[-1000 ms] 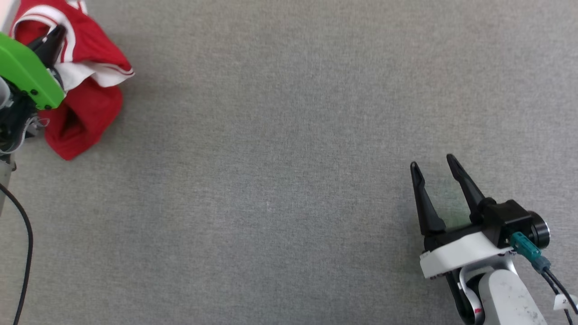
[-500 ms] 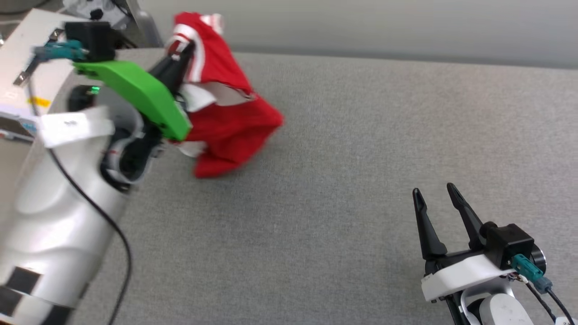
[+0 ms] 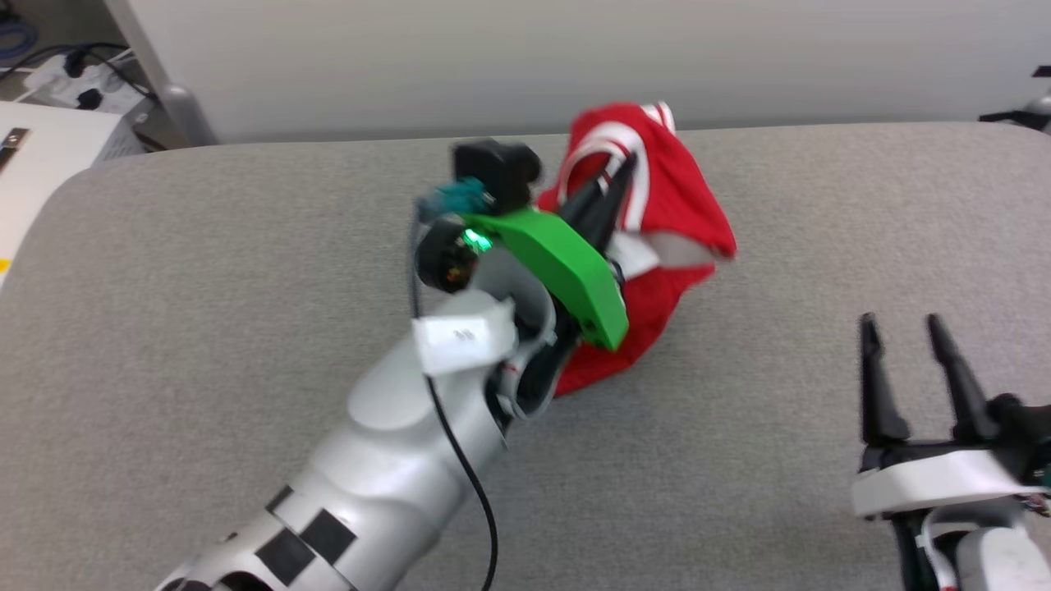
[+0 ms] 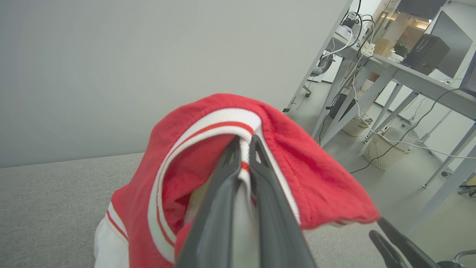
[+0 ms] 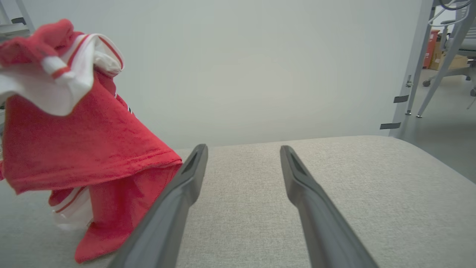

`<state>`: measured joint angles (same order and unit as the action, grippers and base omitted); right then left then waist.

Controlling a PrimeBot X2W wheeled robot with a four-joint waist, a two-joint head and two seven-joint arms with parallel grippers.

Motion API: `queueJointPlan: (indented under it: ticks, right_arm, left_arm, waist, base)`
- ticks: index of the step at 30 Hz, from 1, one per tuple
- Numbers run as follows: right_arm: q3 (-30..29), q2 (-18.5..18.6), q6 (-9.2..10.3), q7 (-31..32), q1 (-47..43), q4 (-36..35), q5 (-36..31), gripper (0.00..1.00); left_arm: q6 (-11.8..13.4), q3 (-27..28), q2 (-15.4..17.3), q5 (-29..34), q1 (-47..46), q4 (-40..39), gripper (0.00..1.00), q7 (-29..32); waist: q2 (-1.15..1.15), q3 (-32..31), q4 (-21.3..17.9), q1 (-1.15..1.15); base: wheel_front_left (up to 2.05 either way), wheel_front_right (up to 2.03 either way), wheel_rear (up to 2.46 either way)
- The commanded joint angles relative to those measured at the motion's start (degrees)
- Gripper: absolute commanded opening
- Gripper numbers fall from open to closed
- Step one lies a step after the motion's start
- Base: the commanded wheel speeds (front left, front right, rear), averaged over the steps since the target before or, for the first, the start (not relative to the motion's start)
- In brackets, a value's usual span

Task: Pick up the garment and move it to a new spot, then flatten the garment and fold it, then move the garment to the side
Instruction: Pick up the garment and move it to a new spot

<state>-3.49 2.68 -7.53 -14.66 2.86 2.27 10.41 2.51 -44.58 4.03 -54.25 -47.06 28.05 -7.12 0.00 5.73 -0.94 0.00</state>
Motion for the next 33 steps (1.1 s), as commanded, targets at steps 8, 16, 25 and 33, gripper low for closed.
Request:
queueJointPlan:
  ticks: [8,16,25,33]
  right_arm:
    - [-4.5,0.2,0.04,-0.3,2.4,-2.1,1.7,1.00]
    - [-3.4,0.2,0.04,-0.3,1.8,-0.8,1.2,1.00]
    - [-2.3,0.2,0.04,-0.3,-0.1,-0.2,-0.5,1.00]
    - [0.9,0.2,0.04,-0.3,-2.2,-0.3,-2.7,1.00]
  left_arm:
    - [-0.2,-15.9,-1.1,0.4,5.2,4.0,1.00,-2.2]
    - [-0.4,-24.9,-1.1,-2.0,4.3,2.4,1.00,-4.0]
    - [-0.2,-16.8,2.8,0.7,-0.8,8.4,1.00,-7.8]
    - [-0.1,-2.0,13.2,6.9,7.3,1.1,1.00,-7.9]
  waist:
    - [0.00,2.5,-4.9,0.00]
    - [0.00,1.0,-2.0,0.00]
    - [0.00,-2.9,3.2,0.00]
    - [0.00,-5.0,6.1,0.00]
  base:
    - [0.00,0.00,0.00]
    - [0.00,0.00,0.00]
    - [0.00,0.00,0.00]
    - [0.00,0.00,0.00]
